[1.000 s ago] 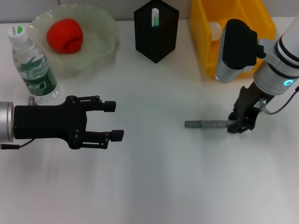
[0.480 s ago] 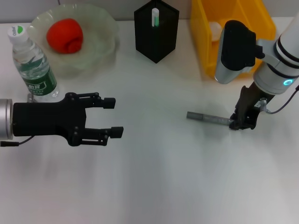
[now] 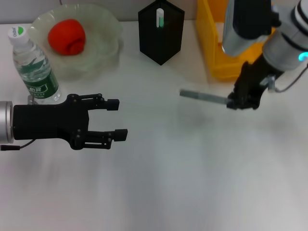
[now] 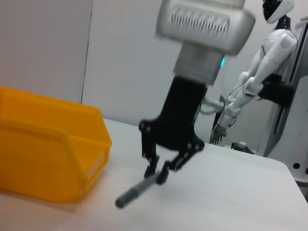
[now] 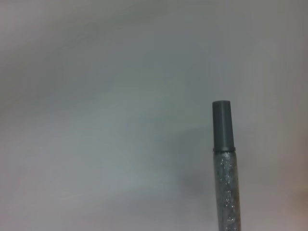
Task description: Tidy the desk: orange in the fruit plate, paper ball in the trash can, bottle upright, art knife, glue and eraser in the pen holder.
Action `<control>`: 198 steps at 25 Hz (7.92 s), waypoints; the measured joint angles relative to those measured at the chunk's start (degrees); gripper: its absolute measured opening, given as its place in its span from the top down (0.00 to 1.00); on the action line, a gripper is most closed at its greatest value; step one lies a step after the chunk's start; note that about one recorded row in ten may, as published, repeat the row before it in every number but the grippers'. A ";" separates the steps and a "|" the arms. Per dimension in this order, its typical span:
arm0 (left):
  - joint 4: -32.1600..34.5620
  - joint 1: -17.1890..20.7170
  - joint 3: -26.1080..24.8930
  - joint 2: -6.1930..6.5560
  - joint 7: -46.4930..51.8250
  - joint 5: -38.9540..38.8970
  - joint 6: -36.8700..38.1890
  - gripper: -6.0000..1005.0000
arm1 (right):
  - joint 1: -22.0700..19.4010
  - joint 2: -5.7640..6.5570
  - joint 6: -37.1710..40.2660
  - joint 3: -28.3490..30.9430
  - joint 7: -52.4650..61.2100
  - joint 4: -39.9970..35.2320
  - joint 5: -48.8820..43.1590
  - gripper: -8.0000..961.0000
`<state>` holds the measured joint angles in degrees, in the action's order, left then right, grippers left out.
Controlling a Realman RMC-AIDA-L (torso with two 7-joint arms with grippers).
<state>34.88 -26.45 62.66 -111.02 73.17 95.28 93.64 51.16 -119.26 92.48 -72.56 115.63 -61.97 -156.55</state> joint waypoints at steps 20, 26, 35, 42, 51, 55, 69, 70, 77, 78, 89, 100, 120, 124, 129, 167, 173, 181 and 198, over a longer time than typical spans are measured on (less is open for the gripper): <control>0.10 -0.54 -2.39 -1.68 -0.30 -0.02 -0.98 0.20 | 2.99 3.04 -0.31 -11.41 -0.05 -21.20 -10.78 0.85; 0.09 -0.54 -2.79 -2.17 -0.46 -0.08 -2.06 0.20 | 2.89 4.49 -9.06 -10.83 -2.75 -17.71 -10.82 0.85; 0.09 -0.19 -3.10 -2.30 -0.52 -0.09 -3.82 0.20 | 2.35 3.73 -19.94 -11.54 -11.40 -14.17 -10.92 0.85; 0.08 0.18 -3.08 -2.27 -1.41 -0.04 -5.60 0.20 | 1.62 4.17 -27.56 -15.61 -15.58 -10.97 -11.05 0.85; 0.15 0.47 -3.21 -2.51 -3.33 -0.23 -5.93 0.20 | -2.07 2.72 -44.61 -13.90 -26.59 -7.91 -11.00 0.85; 0.09 0.43 -3.64 -2.29 -5.77 -0.20 -6.89 0.20 | -4.26 -0.03 -51.43 -11.19 -37.22 -6.14 -10.88 0.85; -0.76 4.06 -11.75 -7.15 -20.49 -0.42 -12.55 0.20 | -5.95 0.06 -69.91 -13.70 -59.87 4.23 -10.73 0.85; -0.76 4.06 -11.75 -7.15 -20.49 -0.42 -12.55 0.20 | -5.67 0.08 -71.54 -14.48 -60.43 5.64 -10.70 0.85; -3.79 3.58 -13.26 -7.29 -23.51 -0.66 -14.19 0.20 | -3.61 0.19 -78.65 -18.34 -64.09 11.80 -10.62 0.85; -3.79 3.58 -13.26 -7.29 -23.51 -0.66 -14.19 0.20 | -3.02 0.16 -79.92 -18.75 -64.64 13.21 -10.61 0.85; -4.32 3.03 -13.35 -7.50 -24.44 -1.47 -14.88 0.20 | -0.26 -0.02 -90.14 -24.26 -70.50 22.37 -10.62 0.85; -4.56 2.98 -13.36 -7.54 -25.72 -2.18 -14.89 0.20 | -0.21 -0.27 -96.27 -27.94 -74.90 26.15 -10.61 0.84; -6.95 2.88 -13.29 -7.45 -28.77 -4.33 -14.75 0.20 | -1.98 -0.64 -99.32 -27.59 -70.95 25.56 -10.10 0.51; -8.73 2.51 -13.35 -7.47 -28.72 -4.34 -14.68 0.20 | -4.33 -0.63 -99.46 -27.11 -62.94 21.09 -10.06 0.42; -9.62 2.11 -13.36 -7.49 -28.02 -4.42 -14.31 0.20 | -6.92 -0.58 -99.44 -25.32 -52.25 15.23 -9.96 0.40; -8.83 1.32 -12.80 -5.01 -5.10 -2.98 6.10 0.20 | -24.22 2.78 -2.97 12.43 -30.86 23.63 75.90 0.33; -8.89 1.26 -12.75 -4.90 -4.91 2.61 2.96 0.20 | -22.01 4.08 -0.35 11.98 -42.92 33.11 62.39 0.16; -9.07 0.69 -12.75 -4.69 -4.84 7.67 1.68 0.20 | -23.03 3.11 -2.30 11.81 -48.48 33.89 57.87 0.14; -9.02 0.10 -12.71 -5.47 -7.80 11.79 0.79 0.20 | -23.62 3.57 -2.68 11.78 -48.78 34.43 57.18 0.14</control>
<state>25.86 -26.35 49.96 -116.49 65.37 107.07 94.43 27.55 -115.69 89.80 -60.78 66.84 -27.53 -99.37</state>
